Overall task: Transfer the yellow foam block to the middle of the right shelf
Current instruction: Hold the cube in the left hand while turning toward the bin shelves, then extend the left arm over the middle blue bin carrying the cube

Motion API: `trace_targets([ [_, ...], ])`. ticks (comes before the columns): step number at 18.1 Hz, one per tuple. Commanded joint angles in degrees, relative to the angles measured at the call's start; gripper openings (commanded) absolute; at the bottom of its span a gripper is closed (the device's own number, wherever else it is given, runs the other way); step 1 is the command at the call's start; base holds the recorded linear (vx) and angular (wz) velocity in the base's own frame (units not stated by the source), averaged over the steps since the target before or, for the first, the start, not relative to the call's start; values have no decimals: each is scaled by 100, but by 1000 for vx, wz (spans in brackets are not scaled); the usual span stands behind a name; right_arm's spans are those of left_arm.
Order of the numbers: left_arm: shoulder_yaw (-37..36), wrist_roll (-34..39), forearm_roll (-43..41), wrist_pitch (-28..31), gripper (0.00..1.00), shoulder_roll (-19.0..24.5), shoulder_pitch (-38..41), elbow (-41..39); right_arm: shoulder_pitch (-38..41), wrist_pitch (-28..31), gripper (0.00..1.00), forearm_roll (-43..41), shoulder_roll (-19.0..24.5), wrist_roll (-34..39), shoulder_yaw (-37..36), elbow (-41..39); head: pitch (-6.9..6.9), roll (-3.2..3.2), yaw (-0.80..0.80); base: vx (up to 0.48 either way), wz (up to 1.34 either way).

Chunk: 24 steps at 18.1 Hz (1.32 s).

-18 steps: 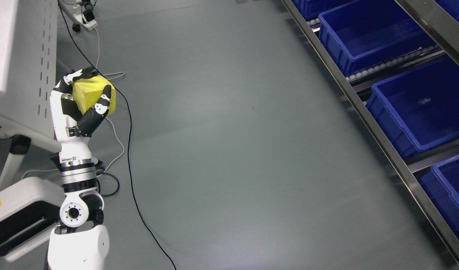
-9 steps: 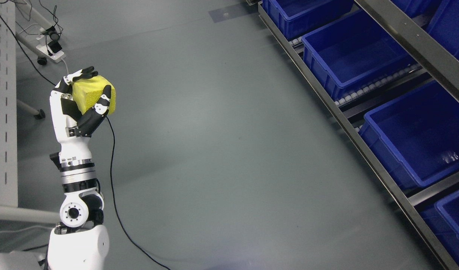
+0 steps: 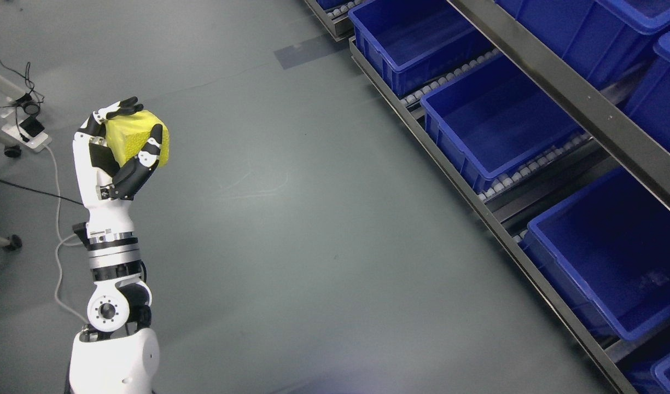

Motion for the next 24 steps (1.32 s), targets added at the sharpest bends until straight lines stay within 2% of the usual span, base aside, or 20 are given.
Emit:
trace_targets([
  [1,-10,0,-9,0,0,100,0,0,9,-1,100,18,-100,3,0,-100,0,0,0,486,-151],
  [18,-62,-17,-9,0,0,100,-9,0,9,-1,100,18,-100,3,0,-100,0,0,0,395,-200],
  [24,-738,-43,-18,-17,0,100,-9,-44,9,-1,100,18,-100,3,0,-100,0,0,0,263,-636],
])
